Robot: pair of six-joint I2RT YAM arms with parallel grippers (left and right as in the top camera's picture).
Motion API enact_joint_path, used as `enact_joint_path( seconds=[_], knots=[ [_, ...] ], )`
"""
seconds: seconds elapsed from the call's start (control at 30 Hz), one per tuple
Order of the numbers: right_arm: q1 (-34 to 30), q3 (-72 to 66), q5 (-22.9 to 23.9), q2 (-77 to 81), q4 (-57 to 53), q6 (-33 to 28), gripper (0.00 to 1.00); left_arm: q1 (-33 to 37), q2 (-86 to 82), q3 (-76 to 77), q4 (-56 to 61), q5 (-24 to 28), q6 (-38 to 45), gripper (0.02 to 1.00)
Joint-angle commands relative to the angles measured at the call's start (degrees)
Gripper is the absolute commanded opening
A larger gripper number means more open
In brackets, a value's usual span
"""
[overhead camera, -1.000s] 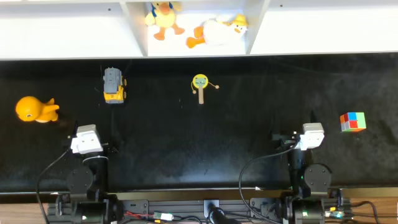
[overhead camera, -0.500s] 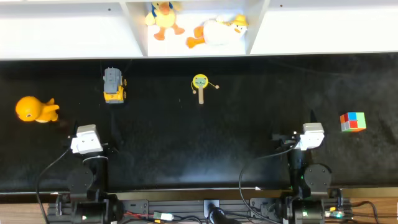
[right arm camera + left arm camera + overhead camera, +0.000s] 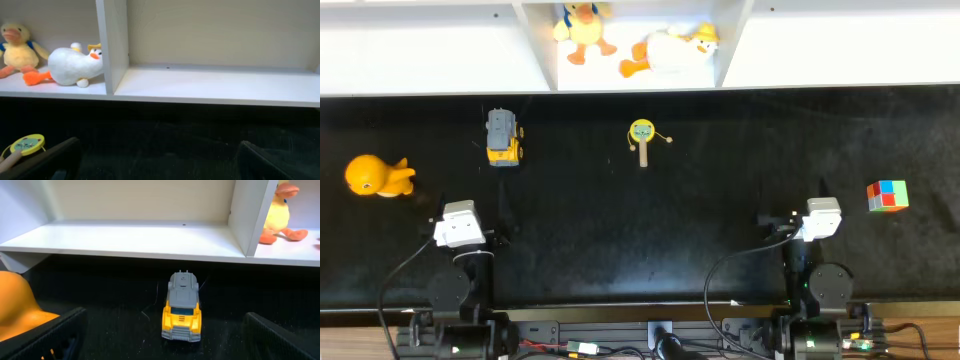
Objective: Store Toys
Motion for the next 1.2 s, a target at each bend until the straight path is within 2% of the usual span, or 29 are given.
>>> enact_joint_path(
  seconds=[0.03,0.57,0.73,1.0,1.2],
  knots=[
    [-0.26,-0.76,0.48,-0.52,0.28,0.61,0.996,-0.26,-0.74,-0.39,0.20,-0.61,1.09,0.996],
    [-0.26,-0.76,0.46,-0.52,0.28,0.61,0.996,0.24,5.60,14.58,-20.09,2.16,-0.39,0.998],
    [-0.26,-0.76,0.46,-0.52,0.28,0.61,0.993,4.92,6.51,20.59,-29.07,3.34,-2.60,0.998],
    [-0.26,-0.76,0.46,-0.52,0.28,0.61,0.996,8.90,10.56,25.31,-33.83,6.29,-2.67,0.998],
    [-0.26,-0.76,0.48,-0.52,0.26,0.61,0.993,13.77,15.21,31.71,-39.91,7.76,-6.69,0.998]
  ],
)
